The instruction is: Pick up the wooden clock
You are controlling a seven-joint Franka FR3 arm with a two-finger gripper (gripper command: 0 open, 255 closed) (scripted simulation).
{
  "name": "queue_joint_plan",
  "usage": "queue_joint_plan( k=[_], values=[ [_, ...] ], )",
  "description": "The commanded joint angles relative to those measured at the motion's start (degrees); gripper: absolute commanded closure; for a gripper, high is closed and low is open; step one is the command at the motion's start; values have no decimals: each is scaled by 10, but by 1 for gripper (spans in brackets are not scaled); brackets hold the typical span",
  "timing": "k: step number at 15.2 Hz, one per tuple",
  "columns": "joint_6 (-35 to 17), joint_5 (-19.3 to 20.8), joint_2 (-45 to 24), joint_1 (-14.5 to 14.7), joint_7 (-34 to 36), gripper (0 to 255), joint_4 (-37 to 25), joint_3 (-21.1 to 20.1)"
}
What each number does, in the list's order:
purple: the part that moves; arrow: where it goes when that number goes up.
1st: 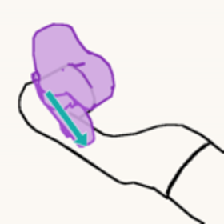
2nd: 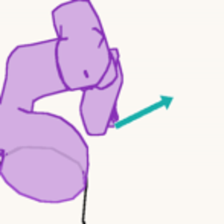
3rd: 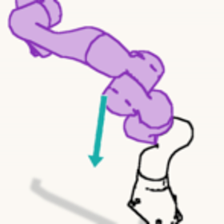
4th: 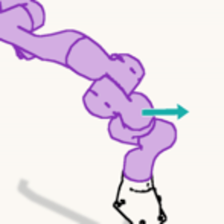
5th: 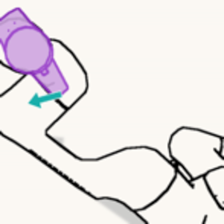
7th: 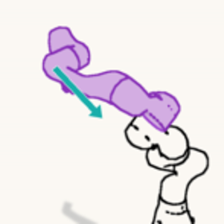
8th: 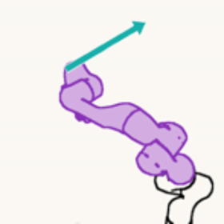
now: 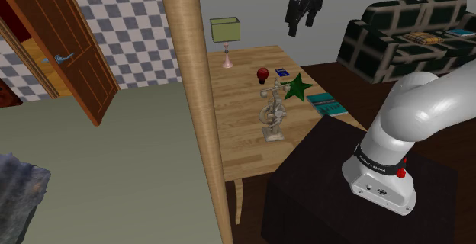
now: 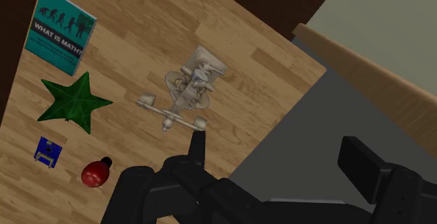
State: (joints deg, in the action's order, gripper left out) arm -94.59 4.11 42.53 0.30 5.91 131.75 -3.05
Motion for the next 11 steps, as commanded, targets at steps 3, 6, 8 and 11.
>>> queue_joint_plan(
  k=[3, 6, 8, 11],
  values=[
    [-38, 0, -12, -8, 12, 0, 26, 6],
    [-95, 1, -35, -21, 29, 0, 61, 14],
    [-135, 1, -54, -30, 41, 0, 82, 20],
    [-194, 1, -89, -43, 58, 0, 107, 29]
  ],
)
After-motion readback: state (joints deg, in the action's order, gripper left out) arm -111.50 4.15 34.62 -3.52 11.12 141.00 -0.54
